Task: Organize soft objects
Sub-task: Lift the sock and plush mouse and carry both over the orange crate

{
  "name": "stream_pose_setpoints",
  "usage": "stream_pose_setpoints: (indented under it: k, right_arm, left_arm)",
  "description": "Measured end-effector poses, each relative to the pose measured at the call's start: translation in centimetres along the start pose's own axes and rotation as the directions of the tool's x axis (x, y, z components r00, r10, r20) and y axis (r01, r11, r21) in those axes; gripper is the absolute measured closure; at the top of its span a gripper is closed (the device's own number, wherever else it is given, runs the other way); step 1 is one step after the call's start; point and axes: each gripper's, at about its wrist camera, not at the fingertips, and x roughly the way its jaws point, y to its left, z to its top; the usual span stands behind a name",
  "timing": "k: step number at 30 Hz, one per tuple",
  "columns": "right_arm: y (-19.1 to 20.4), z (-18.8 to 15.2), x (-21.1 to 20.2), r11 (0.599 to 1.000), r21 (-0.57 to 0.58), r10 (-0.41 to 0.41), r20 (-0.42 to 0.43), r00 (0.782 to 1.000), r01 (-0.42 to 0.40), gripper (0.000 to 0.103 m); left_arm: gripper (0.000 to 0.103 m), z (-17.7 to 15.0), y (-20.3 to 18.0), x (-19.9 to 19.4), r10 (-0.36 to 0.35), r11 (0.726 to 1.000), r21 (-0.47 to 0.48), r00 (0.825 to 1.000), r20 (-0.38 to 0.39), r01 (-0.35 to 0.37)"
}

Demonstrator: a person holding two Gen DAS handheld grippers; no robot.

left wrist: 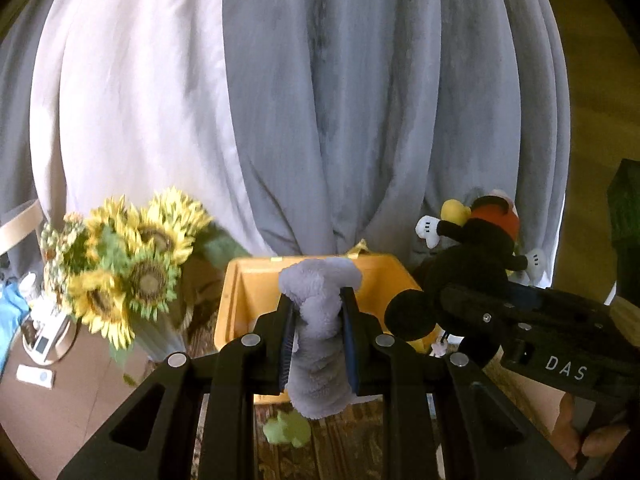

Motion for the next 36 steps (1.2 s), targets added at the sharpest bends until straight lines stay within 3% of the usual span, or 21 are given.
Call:
stream_pose_setpoints:
  k: [9,17,27,36]
  right_arm:
    - [-0.9,3.1,2.2,1.000,0.021,0.013,0.024,1.000,-0.013,0.048]
    - [-1.6,4.8,5.9,0.999,0.030,0.029,-0.019,0.999,-0.029,0.048]
    - [-2.2,5.5,11.5,0.998,0.048,0.057,-0.127,0.990,-0.051,0.048]
    - [-3.6,3.1,17.1,0.992,0.103,0.096,-0.278,0.956,-0.070,0.048]
  left_arm:
    - [0.081,2.9,0.7,1.9,0.009,1.000,0.024,0.998,0.056,-0.010]
    - [0.081,5.1,1.4,4.6,0.020,0.999,0.047,0.997,0.076,-0.024]
    - [0.081,6.2,2.6,9.2,0.015,0.999,0.030,1.000,0.003,-0.015]
    - [0.081,5.0,3.9,14.8,0.014,1.000,0.002,0.992,-0.124,-0.013]
